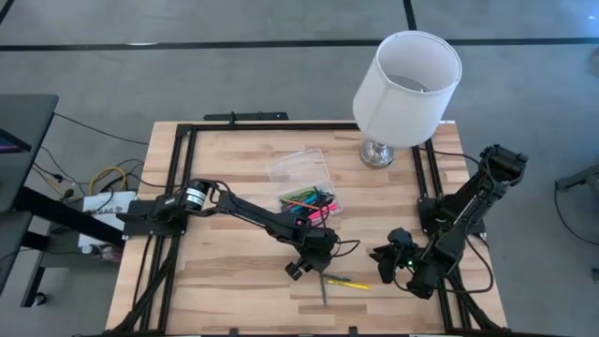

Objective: Pick & place school supplies into a supply box
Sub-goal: Move the gray ballpoint pen near the transparent supply box

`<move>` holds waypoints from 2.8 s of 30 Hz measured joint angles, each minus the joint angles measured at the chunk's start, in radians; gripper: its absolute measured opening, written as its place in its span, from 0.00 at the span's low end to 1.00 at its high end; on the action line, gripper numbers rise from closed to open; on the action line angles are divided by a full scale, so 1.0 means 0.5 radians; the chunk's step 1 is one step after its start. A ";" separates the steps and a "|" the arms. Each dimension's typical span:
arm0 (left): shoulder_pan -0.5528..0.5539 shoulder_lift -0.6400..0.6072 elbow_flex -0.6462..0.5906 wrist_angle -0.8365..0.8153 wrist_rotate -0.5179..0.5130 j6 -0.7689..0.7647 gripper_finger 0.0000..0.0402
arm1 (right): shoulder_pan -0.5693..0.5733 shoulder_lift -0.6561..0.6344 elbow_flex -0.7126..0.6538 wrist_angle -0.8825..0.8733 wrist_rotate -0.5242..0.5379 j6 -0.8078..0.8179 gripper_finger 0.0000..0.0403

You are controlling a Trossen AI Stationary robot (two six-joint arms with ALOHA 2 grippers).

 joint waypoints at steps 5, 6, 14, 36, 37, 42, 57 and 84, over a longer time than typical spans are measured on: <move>0.000 -0.001 0.000 -0.125 -0.004 -0.018 0.31 | 0.000 0.000 0.000 -0.012 -0.004 -0.014 0.30; 0.000 0.000 0.000 -0.149 -0.004 -0.032 0.31 | 0.000 0.000 0.000 -0.013 -0.005 -0.014 0.30; -0.003 -0.007 0.000 -0.298 -0.008 -0.137 0.31 | 0.001 0.000 0.000 -0.028 -0.008 -0.016 0.30; -0.040 -0.011 0.000 -0.334 -0.049 -0.248 0.07 | 0.001 -0.001 0.000 -0.072 -0.014 -0.069 0.30; -0.040 -0.012 0.001 -0.348 -0.048 -0.253 0.07 | 0.001 -0.001 0.000 -0.072 -0.014 -0.069 0.30; -0.043 -0.020 0.004 -0.448 -0.045 -0.309 0.07 | 0.001 -0.001 0.000 -0.073 -0.014 -0.070 0.30; -0.088 -0.089 -0.013 -0.753 -0.159 -0.694 0.07 | 0.000 -0.001 0.001 -0.084 -0.013 -0.075 0.30; -0.232 -0.638 -0.816 -0.488 -0.583 -1.379 0.05 | -0.002 -0.002 0.002 -0.153 -0.008 -0.173 0.30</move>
